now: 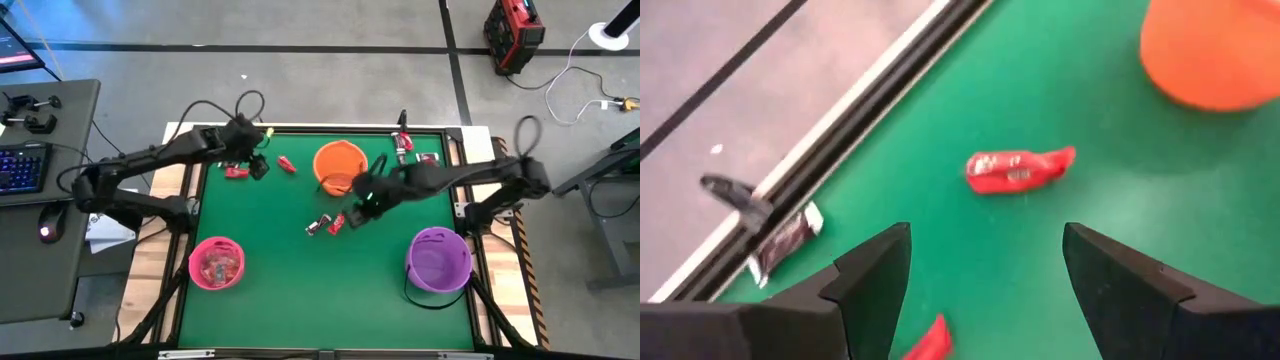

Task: Sort candy by brand, put in halloween buckets
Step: Put the red chocolate into the orange bucket

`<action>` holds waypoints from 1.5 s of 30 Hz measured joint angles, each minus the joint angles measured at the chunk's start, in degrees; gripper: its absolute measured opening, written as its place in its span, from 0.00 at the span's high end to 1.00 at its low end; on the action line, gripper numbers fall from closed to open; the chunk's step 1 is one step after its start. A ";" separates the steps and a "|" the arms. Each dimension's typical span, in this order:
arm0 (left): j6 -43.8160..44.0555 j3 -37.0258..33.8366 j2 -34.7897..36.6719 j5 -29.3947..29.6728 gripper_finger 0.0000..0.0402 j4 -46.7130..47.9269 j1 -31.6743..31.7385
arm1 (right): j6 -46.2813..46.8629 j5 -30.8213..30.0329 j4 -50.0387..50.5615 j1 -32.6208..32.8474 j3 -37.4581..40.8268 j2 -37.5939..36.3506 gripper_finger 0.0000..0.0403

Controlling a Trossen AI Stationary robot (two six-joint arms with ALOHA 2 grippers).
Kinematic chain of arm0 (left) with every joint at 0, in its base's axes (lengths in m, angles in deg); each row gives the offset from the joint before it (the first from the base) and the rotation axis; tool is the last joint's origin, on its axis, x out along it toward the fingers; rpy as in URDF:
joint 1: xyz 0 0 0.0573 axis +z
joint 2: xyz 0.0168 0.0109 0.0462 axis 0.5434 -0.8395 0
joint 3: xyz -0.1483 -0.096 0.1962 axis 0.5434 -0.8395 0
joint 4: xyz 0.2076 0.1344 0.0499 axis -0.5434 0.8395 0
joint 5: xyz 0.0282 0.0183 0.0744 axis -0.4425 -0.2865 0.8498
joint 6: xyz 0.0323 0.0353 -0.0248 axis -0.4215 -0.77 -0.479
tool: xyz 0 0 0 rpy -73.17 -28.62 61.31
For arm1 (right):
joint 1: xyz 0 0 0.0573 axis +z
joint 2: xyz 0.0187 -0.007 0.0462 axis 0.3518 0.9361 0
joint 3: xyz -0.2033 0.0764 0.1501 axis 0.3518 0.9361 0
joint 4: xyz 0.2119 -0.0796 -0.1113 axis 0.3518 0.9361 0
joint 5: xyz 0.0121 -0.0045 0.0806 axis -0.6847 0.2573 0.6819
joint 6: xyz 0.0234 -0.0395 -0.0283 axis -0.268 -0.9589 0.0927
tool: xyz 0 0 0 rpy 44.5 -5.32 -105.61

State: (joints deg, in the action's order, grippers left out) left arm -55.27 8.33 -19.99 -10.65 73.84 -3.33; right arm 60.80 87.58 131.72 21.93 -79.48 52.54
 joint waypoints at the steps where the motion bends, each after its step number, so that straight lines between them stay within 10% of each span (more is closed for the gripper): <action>1: -0.68 0.00 0.02 -1.18 0.37 -0.92 0.97 | 3.33 -0.59 -0.26 1.04 0.00 1.79 0.78; 9: -2.56 0.00 0.06 -8.02 0.37 -3.92 5.02 | 24.36 -7.14 -6.12 -0.08 0.02 15.98 0.46; 24: -4.64 0.00 0.06 -9.05 0.37 -3.52 5.17 | 35.58 -13.87 -7.77 -1.02 0.02 23.30 0.47; 45: -2.94 0.00 0.08 -8.92 0.37 -3.60 5.17 | 24.94 -9.08 -2.31 0.57 0.00 24.09 0.86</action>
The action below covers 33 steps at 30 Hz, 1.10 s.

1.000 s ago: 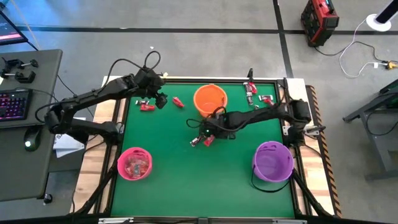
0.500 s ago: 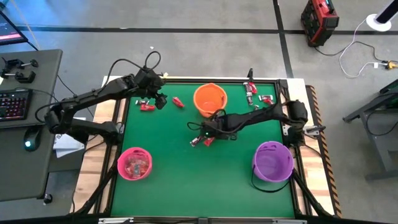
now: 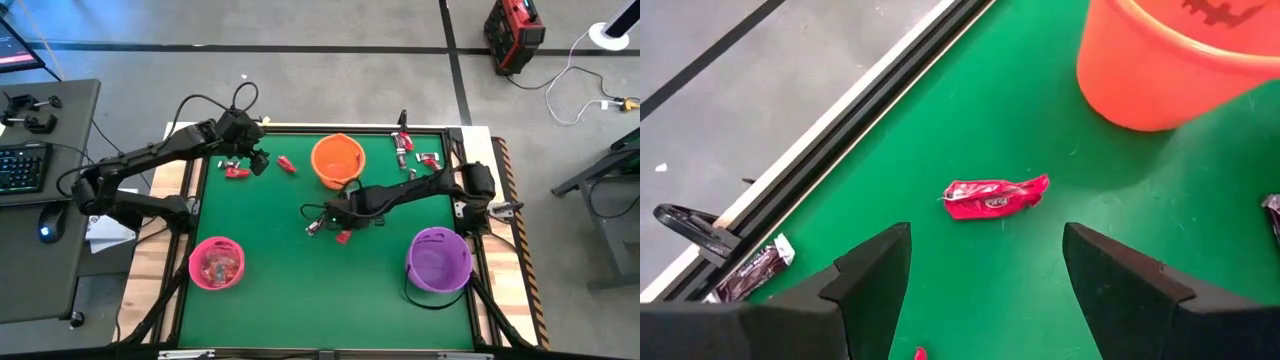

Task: Sort candy by brand, put in halloween buckets
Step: Put the red chocolate into the orange bucket

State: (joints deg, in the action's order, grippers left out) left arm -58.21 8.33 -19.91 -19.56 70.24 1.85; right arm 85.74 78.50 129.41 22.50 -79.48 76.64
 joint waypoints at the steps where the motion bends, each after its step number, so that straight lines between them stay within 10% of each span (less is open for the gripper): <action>1: 0.40 0.00 0.00 0.02 0.37 0.00 -0.02 | -1.13 0.37 1.98 0.44 0.00 -0.32 0.90; 12: 2.76 0.00 0.00 0.23 0.37 -0.02 -0.02 | -10.57 -3.23 20.06 3.31 0.06 -18.78 0.99; 20: 7.52 0.00 0.00 0.26 0.37 -0.32 -0.04 | -31.20 -15.92 -1.39 -4.33 -0.05 -30.06 0.98; 33: 14.31 0.00 0.00 -7.73 0.37 -6.53 -0.53 | -49.23 -11.70 -16.94 -19.99 0.02 -20.47 0.98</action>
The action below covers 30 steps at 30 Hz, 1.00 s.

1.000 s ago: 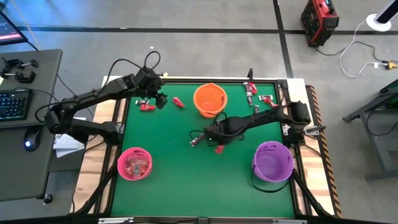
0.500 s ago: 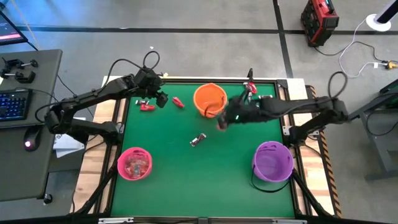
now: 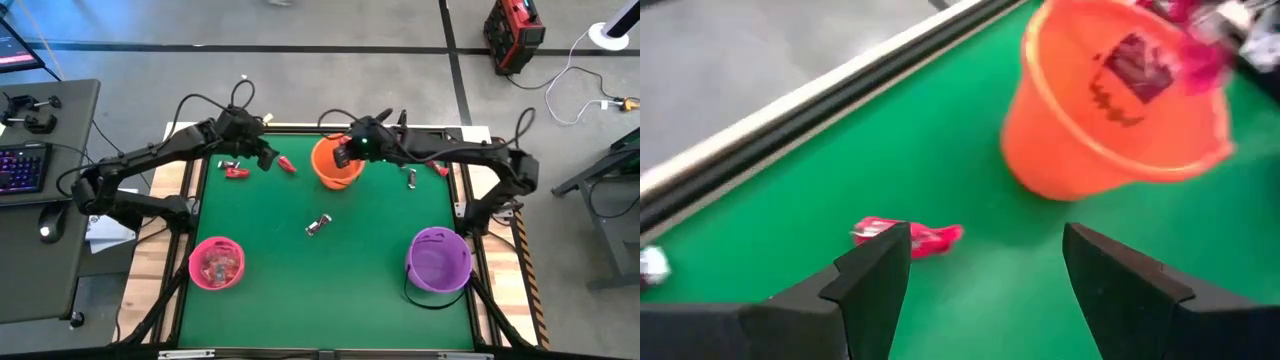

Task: Sort candy by brand, put in halloween buckets
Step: Put the red chocolate into the orange bucket

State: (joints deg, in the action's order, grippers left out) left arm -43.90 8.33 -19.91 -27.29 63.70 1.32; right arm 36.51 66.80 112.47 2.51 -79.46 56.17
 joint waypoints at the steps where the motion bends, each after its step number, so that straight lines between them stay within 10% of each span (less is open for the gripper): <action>1: 0.91 0.00 0.02 -0.32 0.37 0.03 -0.23 | -0.06 0.11 -0.04 0.02 0.00 0.80 0.98; 16: -0.10 0.00 0.02 -0.38 0.37 0.13 -0.69 | 0.52 5.41 1.67 -1.25 0.00 -1.47 0.39; 24: -5.51 0.00 0.02 -2.80 0.37 0.17 -0.69 | 14.16 -4.63 22.79 -10.49 -0.02 -6.24 0.37; 30: -8.92 0.00 0.02 -2.83 0.37 0.11 -0.69 | 12.80 -1.38 31.42 -21.67 0.00 -0.30 0.37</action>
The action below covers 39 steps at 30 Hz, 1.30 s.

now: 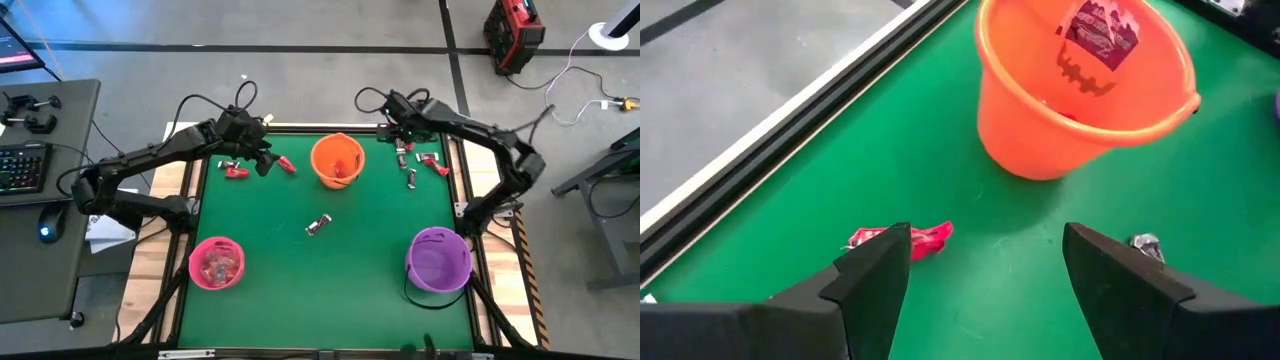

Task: Sort candy by brand, put in halloween buckets
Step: Put the red chocolate into the orange bucket

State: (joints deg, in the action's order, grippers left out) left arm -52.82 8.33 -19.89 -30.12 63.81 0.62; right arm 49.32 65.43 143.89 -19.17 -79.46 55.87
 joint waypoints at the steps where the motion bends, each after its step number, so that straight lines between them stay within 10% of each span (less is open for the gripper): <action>1: 0.02 0.00 0.00 0.04 0.37 0.00 0.00 | -1.31 -0.15 -0.35 -1.52 0.00 1.32 0.37; 27: 6.07 0.00 -0.02 4.90 0.37 0.01 0.07 | -2.95 -1.49 -4.66 -12.75 -0.28 21.86 0.39; 39: 6.14 0.00 -0.02 5.29 0.37 0.02 0.07 | -6.42 -2.40 -3.21 -12.68 -0.02 22.36 0.92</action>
State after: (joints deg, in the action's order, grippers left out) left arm -46.68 8.33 -19.91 -24.83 63.83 0.69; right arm 42.89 63.03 140.68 -31.85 -79.48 78.23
